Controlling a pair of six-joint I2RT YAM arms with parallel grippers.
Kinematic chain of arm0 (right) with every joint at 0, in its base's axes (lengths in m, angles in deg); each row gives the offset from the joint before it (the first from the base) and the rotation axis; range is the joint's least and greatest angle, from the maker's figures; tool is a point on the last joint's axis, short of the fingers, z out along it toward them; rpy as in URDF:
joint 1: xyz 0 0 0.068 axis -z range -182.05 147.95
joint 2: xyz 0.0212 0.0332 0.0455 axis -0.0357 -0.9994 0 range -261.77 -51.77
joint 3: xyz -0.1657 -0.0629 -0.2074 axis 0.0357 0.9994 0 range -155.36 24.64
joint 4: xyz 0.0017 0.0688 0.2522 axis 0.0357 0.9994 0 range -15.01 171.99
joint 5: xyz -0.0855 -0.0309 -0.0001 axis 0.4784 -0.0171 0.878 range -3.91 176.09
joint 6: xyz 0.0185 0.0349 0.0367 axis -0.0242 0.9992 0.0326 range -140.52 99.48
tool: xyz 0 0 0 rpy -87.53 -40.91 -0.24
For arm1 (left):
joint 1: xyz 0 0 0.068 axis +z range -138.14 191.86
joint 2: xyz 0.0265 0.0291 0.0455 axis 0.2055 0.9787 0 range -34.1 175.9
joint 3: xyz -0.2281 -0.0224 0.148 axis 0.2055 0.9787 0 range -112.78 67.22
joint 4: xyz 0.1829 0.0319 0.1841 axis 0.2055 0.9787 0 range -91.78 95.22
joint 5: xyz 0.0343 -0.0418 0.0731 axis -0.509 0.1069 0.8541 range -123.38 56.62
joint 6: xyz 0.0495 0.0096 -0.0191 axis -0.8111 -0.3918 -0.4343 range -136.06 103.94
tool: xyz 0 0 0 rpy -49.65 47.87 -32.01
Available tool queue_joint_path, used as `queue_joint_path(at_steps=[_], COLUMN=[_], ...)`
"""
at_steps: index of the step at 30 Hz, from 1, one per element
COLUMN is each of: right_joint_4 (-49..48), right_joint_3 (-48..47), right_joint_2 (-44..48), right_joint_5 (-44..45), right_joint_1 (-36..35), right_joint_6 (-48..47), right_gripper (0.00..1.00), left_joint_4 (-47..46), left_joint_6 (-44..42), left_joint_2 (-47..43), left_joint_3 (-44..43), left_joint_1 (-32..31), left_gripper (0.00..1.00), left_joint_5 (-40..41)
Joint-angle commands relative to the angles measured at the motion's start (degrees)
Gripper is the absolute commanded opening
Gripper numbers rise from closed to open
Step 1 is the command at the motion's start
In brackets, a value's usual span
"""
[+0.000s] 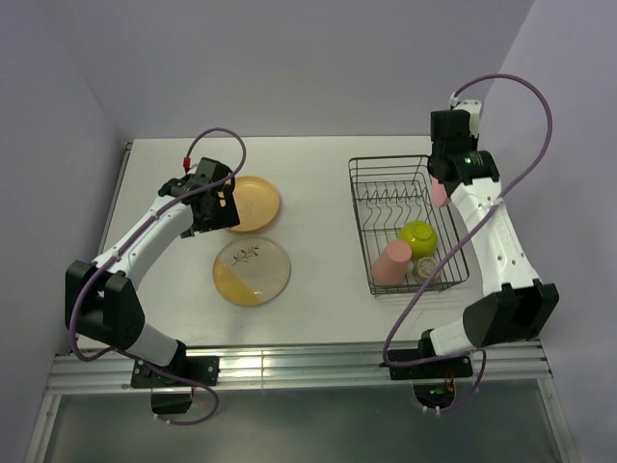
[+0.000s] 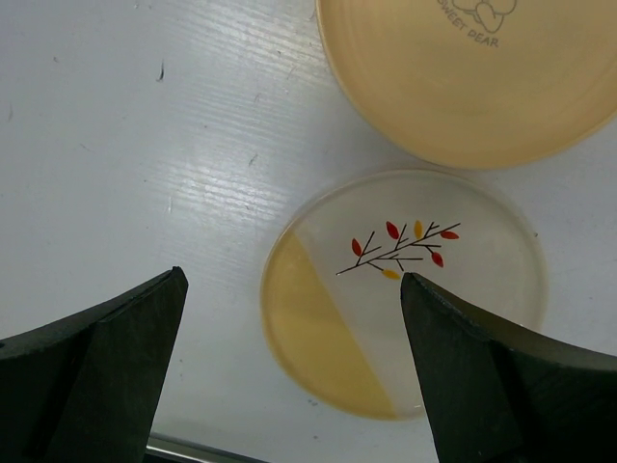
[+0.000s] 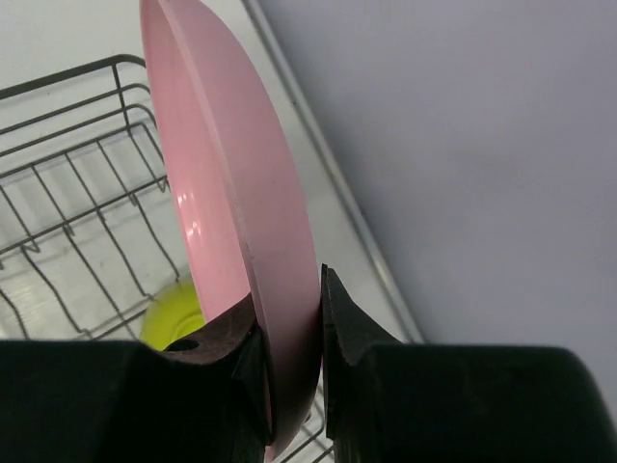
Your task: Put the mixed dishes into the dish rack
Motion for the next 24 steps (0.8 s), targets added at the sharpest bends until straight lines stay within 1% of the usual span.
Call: queue_joint_path(at_steps=[1,3,4,7,16,24], right_joint_4=[-15.48,-19.00,-19.46,-20.51,-24.82,-27.89], right_joint_3=[8.09,10.58,11.99,13.40,16.12,20.95], right_joint_2=[8.50,10.11,10.63,10.20,7.74,5.28], right_joint_5=[0.58,-2.75,-4.69,-6.89,-8.57,-11.47], right_joint_1=[0.11,0.37,0.37,0.63,3.09,3.45], right_joint_6=[-11.97,-14.02,-15.33,-17.27,-20.09,-18.77], right_gripper=[0.00,0.00,0.00,0.00,0.00,0.00], left_joint_4=[-3.71,-4.50,-4.86,-5.65,-3.37,-3.28], left_joint_6=[-1.89,-2.33,-2.50,-2.42,0.21,2.06], left_joint_2=[-2.23,-2.50,-2.58,-2.76,-0.39,-0.39], left_joint_3=[1.99,3.40,3.75,4.81,6.13,8.85], left_joint_1=[0.69,1.22,1.39,2.62,5.52,8.95], left_gripper=[0.99,0.99,0.99,0.99,0.99,0.99], left_joint_5=[-1.90,-2.78,-3.13,-4.36,-6.20,-10.95])
